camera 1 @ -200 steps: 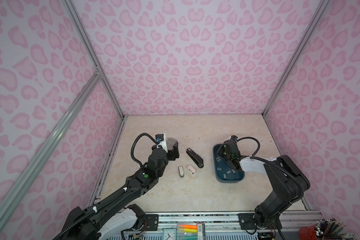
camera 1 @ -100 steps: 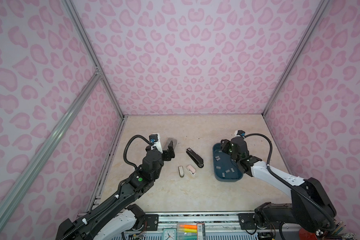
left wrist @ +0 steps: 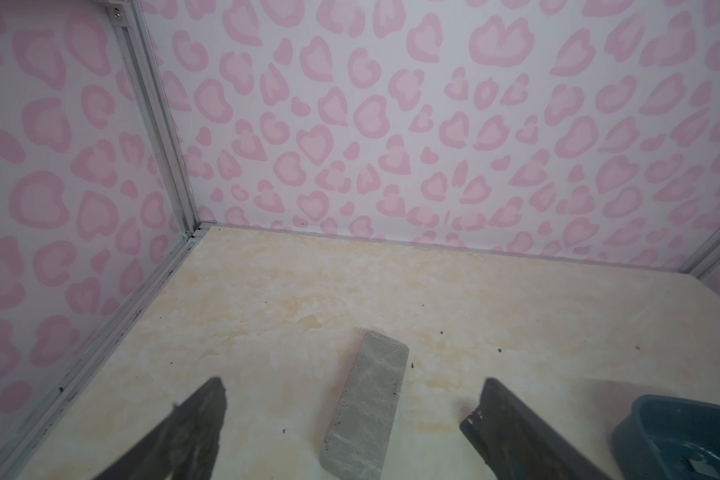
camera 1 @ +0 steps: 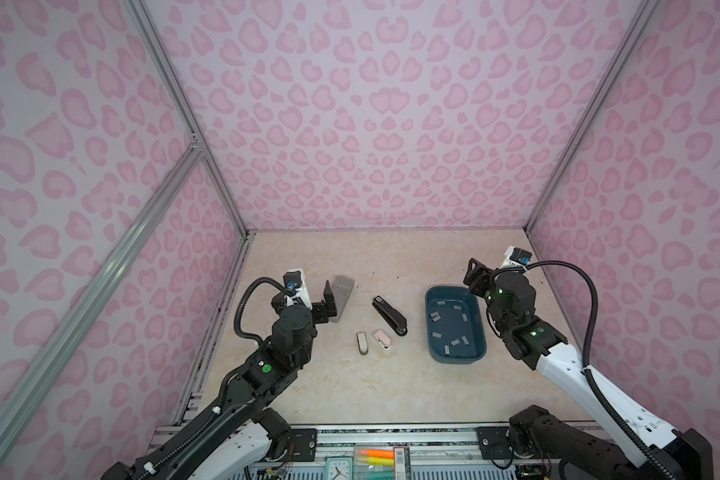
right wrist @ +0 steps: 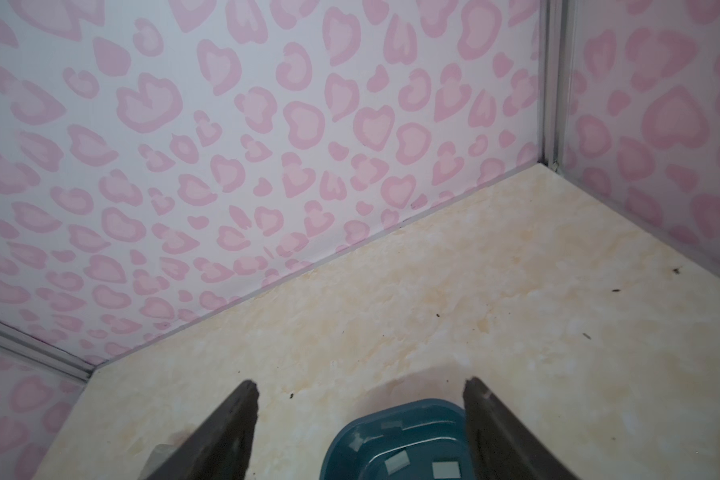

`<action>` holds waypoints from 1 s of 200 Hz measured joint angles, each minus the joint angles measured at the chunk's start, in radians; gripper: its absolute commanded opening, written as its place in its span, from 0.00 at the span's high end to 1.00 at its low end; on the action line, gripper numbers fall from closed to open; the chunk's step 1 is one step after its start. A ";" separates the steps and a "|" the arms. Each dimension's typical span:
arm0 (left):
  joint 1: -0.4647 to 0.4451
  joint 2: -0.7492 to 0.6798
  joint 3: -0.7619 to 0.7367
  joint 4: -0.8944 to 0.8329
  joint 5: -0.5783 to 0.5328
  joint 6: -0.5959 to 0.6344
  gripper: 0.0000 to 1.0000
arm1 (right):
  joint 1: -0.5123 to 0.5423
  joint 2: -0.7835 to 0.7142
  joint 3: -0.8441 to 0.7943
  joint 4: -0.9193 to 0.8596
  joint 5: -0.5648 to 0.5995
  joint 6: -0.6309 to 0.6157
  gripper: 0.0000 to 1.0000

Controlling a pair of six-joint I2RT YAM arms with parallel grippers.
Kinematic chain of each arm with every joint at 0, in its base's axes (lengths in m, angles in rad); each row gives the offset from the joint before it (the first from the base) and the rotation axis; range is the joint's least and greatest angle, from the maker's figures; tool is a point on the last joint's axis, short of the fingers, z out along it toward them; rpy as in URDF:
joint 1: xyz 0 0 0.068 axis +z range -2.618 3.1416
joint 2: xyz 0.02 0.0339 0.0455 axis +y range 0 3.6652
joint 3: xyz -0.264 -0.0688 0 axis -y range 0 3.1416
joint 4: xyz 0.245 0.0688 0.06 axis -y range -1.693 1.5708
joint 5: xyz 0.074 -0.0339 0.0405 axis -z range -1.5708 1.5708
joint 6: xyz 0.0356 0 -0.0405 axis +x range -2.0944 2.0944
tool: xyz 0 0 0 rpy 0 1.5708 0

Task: Load the staples into the stapler

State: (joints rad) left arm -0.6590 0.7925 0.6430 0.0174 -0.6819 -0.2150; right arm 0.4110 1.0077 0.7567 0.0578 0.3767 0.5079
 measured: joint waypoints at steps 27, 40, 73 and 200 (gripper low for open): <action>0.096 0.024 -0.058 0.034 0.024 0.043 0.11 | -0.069 -0.013 -0.123 0.063 0.088 -0.206 0.16; 0.181 0.064 -0.099 0.066 0.044 0.043 0.12 | -0.145 -0.013 -0.205 0.079 0.104 -0.273 0.16; 0.364 0.179 -0.239 0.192 0.029 0.030 0.12 | -0.308 -0.014 -0.373 0.193 0.113 -0.337 0.16; 0.507 0.575 -0.233 0.626 0.226 0.147 0.20 | -0.426 0.335 -0.410 0.613 -0.093 -0.386 0.14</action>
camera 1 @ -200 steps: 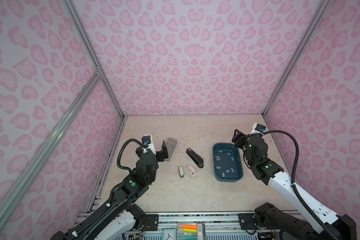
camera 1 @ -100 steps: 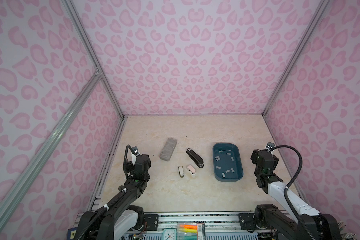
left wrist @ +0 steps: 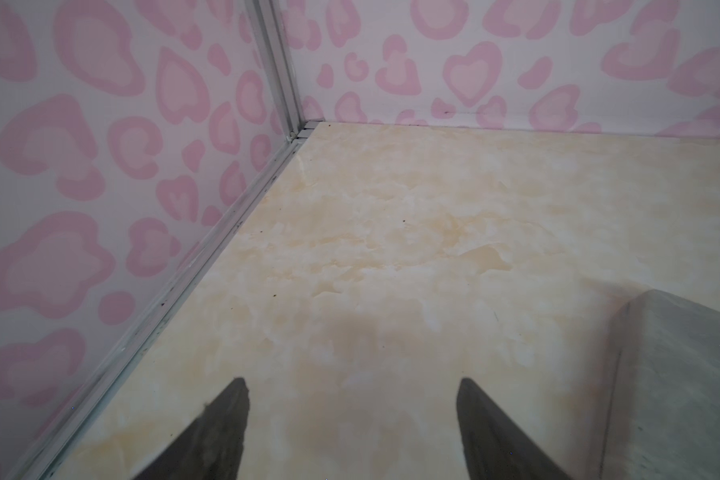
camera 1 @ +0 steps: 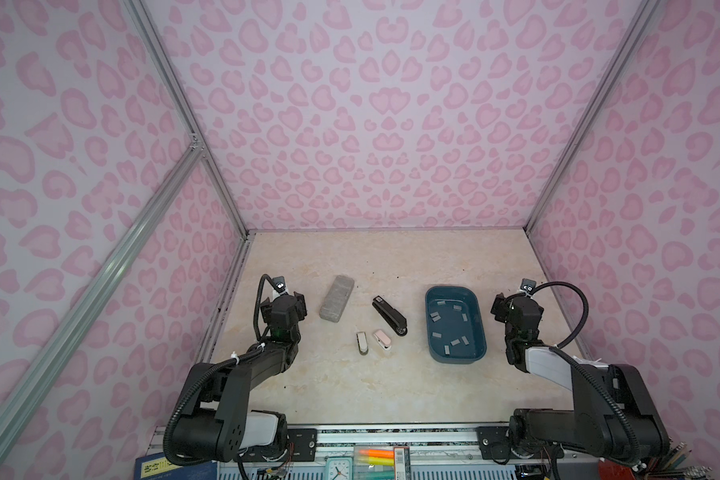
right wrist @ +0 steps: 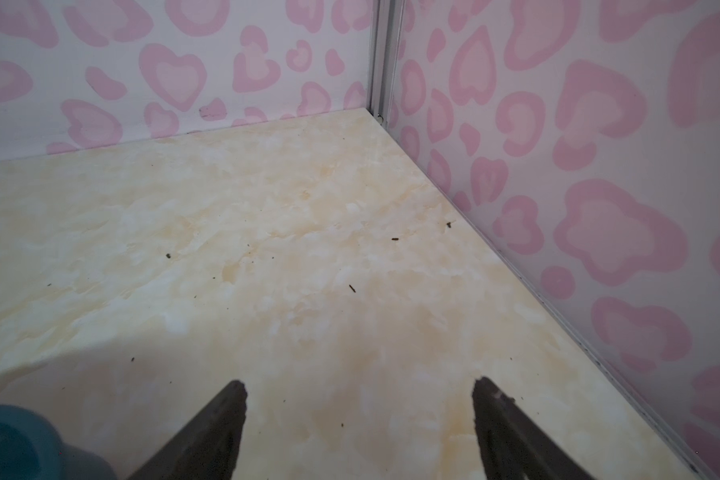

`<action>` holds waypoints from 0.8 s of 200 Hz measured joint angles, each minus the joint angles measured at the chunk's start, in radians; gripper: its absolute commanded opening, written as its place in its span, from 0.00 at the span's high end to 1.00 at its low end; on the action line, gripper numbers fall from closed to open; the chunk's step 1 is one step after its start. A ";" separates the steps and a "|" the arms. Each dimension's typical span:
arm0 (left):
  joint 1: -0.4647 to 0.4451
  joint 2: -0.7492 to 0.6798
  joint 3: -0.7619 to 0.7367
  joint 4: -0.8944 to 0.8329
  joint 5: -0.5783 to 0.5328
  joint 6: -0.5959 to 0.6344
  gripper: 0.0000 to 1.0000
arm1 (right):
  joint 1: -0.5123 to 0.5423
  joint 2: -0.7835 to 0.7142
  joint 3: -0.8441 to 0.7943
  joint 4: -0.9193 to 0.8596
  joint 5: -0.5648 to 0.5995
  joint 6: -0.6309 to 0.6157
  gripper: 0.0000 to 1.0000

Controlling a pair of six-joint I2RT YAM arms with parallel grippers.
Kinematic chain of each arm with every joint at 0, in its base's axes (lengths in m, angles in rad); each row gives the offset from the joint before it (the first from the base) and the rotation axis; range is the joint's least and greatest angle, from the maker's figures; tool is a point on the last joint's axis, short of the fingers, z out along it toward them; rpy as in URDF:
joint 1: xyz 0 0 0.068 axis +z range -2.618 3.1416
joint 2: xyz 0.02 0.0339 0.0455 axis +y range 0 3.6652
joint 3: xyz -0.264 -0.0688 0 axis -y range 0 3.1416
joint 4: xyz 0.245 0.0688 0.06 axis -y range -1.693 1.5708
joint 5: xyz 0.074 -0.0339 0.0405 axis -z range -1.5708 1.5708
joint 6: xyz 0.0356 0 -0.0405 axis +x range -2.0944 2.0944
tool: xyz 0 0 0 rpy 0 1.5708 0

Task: Load the staples into the stapler

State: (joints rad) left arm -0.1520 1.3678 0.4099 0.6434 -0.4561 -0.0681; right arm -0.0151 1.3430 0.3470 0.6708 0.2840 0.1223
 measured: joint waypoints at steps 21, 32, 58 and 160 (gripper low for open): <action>0.016 0.030 0.009 0.041 0.047 0.039 0.18 | -0.006 0.052 -0.042 0.135 -0.036 -0.001 0.13; 0.023 0.049 0.007 0.068 0.068 0.050 0.18 | -0.012 0.100 -0.053 0.177 -0.055 -0.002 0.13; 0.048 0.061 -0.005 0.109 0.121 0.065 0.17 | -0.010 0.145 -0.012 0.206 -0.140 -0.030 0.13; 0.153 0.100 -0.084 0.272 0.285 0.005 0.02 | 0.001 0.193 -0.006 0.290 -0.235 -0.080 0.01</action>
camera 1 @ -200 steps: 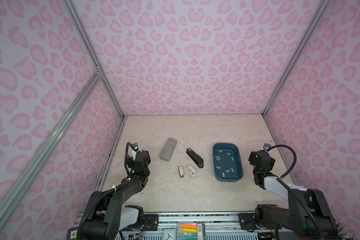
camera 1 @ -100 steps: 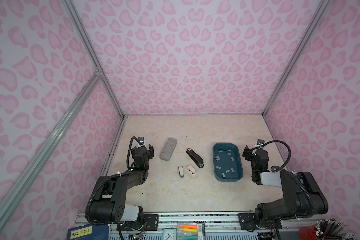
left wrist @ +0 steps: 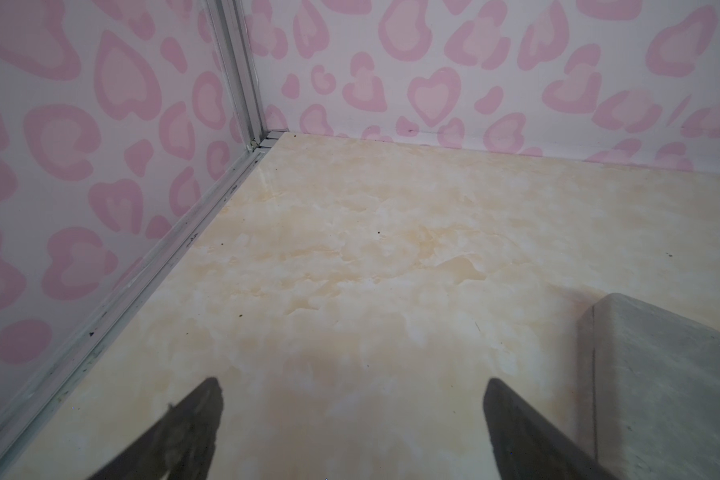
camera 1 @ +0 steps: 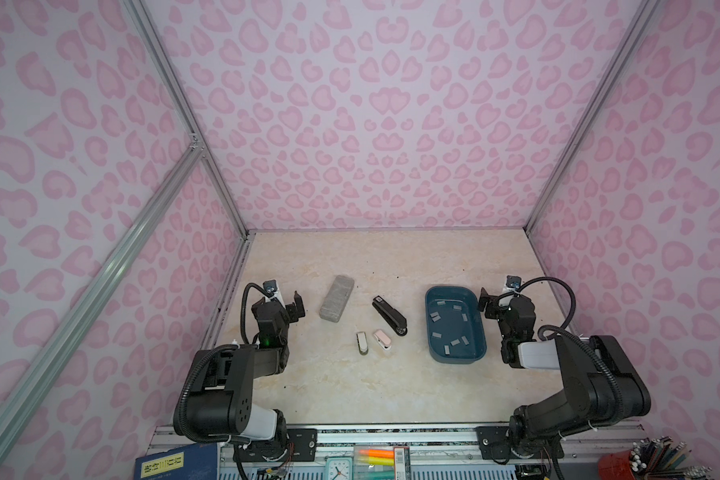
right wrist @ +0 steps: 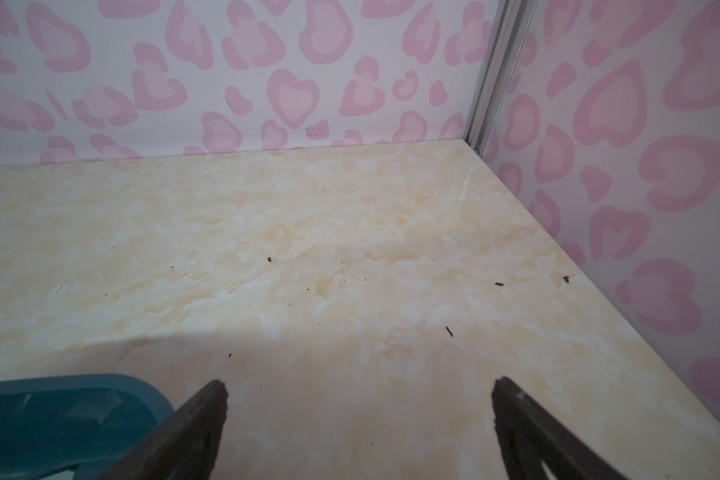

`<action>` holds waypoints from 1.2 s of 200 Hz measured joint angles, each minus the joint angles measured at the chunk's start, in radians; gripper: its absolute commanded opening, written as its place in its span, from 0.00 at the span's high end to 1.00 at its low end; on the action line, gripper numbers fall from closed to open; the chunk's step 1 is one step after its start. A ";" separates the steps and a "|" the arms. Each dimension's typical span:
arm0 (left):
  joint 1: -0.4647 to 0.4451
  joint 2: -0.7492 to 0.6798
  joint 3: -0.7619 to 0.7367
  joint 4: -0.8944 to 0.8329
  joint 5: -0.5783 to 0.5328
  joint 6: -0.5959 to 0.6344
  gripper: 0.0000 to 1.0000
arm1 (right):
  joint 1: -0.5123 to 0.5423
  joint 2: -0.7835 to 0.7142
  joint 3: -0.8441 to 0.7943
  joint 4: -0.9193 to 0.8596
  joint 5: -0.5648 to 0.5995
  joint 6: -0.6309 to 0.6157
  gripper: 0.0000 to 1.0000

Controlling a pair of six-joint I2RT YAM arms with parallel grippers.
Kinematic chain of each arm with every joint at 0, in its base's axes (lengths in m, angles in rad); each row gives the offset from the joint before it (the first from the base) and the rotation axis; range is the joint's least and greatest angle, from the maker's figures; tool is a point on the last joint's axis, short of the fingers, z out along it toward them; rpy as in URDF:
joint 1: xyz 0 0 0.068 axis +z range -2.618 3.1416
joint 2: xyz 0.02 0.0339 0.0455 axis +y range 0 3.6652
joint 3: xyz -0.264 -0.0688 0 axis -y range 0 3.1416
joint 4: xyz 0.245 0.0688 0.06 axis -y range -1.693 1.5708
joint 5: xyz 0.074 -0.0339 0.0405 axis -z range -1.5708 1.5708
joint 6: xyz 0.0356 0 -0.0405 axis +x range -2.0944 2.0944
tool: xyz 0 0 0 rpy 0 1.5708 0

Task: Load the staples into the stapler

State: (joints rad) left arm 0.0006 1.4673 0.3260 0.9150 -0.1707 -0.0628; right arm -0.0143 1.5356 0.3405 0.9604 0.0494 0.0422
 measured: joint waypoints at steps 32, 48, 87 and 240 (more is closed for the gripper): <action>0.000 0.000 0.000 0.000 0.006 0.000 0.02 | 0.001 0.000 0.000 -0.013 0.000 0.000 0.01; 0.000 0.000 0.000 0.000 0.006 0.000 0.02 | 0.001 0.000 0.000 -0.016 0.000 0.000 0.01; 0.000 0.000 0.000 0.006 0.006 0.000 0.02 | 0.001 0.000 0.000 -0.018 0.002 -0.001 0.01; 0.000 0.002 0.000 0.007 0.006 0.000 0.02 | 0.036 0.000 0.004 -0.022 0.056 -0.022 0.01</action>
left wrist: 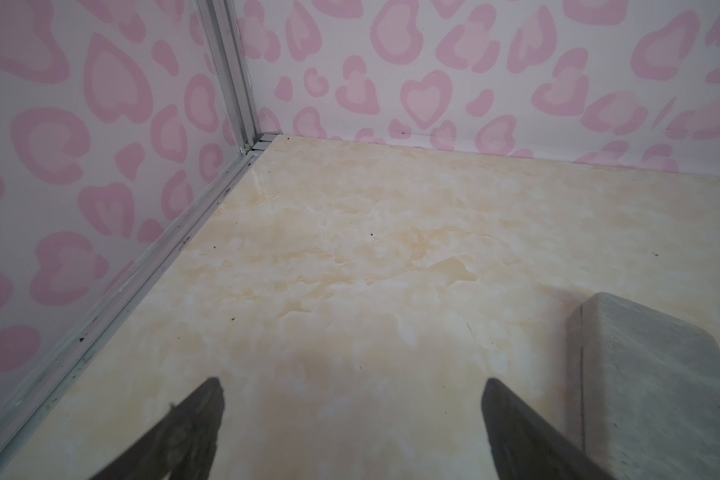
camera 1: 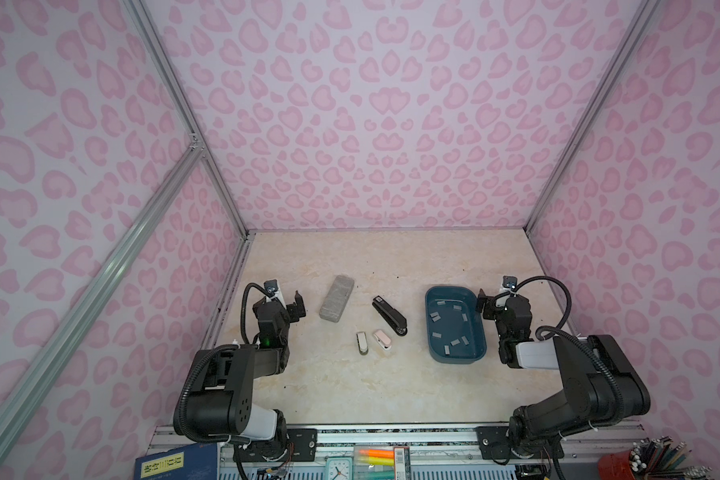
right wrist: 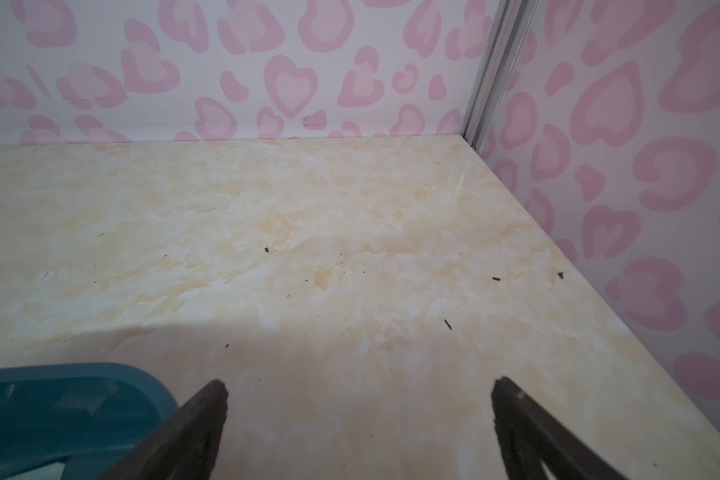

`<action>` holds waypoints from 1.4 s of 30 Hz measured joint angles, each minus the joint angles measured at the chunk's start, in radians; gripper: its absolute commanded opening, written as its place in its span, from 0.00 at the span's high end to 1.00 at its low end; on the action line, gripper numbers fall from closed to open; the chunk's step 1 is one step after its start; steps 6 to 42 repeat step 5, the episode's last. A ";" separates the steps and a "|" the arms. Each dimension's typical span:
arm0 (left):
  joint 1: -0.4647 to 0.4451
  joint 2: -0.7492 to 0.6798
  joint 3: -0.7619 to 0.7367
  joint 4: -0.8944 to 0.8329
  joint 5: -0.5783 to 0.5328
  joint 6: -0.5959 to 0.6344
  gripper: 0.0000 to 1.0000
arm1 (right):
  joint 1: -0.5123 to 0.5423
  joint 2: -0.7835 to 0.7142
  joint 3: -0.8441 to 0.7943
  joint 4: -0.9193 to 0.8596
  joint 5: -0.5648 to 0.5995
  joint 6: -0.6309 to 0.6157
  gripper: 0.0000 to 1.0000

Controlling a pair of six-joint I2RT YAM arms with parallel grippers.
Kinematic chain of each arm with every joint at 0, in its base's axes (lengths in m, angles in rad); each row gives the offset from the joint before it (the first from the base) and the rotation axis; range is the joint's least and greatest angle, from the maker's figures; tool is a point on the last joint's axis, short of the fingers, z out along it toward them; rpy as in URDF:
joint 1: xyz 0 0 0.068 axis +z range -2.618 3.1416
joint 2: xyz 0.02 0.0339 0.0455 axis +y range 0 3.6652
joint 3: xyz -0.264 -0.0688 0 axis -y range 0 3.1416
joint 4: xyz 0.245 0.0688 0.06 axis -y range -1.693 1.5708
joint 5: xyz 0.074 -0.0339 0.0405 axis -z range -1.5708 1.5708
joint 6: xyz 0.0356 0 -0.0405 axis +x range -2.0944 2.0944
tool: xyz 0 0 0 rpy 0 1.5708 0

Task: Load the staples into the stapler

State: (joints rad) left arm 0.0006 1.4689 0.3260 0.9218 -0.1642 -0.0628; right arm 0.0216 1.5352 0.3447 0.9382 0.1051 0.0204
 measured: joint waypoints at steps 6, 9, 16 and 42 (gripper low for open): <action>0.000 0.001 0.000 0.000 0.003 0.000 0.03 | 0.000 0.000 0.000 -0.001 0.007 -0.003 0.01; 0.000 0.001 0.000 0.000 0.003 0.000 0.03 | 0.000 0.000 0.000 -0.001 0.007 -0.003 0.01; 0.000 0.001 0.000 0.000 0.003 0.000 0.03 | 0.000 0.000 0.000 -0.001 0.007 -0.003 0.01; 0.000 0.001 0.000 0.000 0.003 0.000 0.03 | 0.000 0.000 0.000 -0.001 0.007 -0.003 0.01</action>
